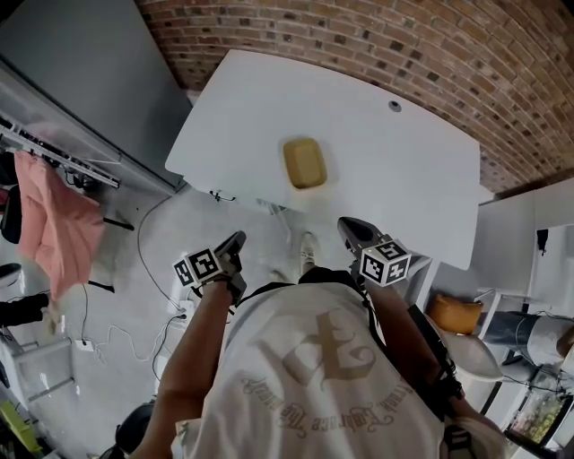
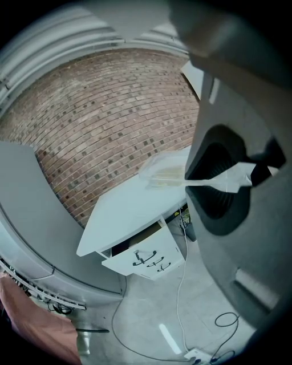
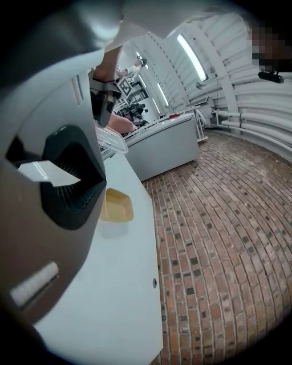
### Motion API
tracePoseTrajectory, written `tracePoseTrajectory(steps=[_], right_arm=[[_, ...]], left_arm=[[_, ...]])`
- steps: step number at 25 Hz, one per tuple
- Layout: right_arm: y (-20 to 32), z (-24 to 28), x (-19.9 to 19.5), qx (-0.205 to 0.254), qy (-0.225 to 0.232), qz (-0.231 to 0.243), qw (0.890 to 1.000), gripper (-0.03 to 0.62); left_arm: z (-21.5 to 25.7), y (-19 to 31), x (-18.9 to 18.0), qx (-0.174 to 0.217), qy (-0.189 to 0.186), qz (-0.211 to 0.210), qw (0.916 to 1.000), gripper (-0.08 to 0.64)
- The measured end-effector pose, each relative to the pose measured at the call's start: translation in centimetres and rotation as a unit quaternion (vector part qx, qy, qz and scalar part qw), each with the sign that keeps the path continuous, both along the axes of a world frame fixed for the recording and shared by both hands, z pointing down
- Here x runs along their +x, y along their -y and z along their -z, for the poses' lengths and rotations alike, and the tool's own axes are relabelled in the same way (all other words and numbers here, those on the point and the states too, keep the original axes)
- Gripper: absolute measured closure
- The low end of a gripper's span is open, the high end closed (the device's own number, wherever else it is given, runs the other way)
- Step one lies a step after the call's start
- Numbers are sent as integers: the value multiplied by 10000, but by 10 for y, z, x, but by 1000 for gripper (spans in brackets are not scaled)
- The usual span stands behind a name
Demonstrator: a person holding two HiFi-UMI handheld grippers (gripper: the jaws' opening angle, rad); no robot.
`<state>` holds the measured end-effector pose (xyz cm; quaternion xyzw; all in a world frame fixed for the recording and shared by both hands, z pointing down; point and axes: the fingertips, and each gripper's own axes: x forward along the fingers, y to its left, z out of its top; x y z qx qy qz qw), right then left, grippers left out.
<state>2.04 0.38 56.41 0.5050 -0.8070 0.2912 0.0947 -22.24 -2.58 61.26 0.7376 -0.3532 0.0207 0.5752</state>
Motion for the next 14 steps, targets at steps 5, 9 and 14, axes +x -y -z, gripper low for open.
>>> tracePoseTrajectory(steps=[5,9,14], right_arm=[[-7,5,2,69,-31,-88,9999,584],[-10,10,0,176,-85,-44,9998,584],[-10,16,-1,291,-140,-70,9995,584]], left_arm=[[0,-7,3,4,-33,-103,9999,525],[0,-13,3,5,-57,-175,9998,525],[-2,-18,0,4,-71,-211,9998,525]])
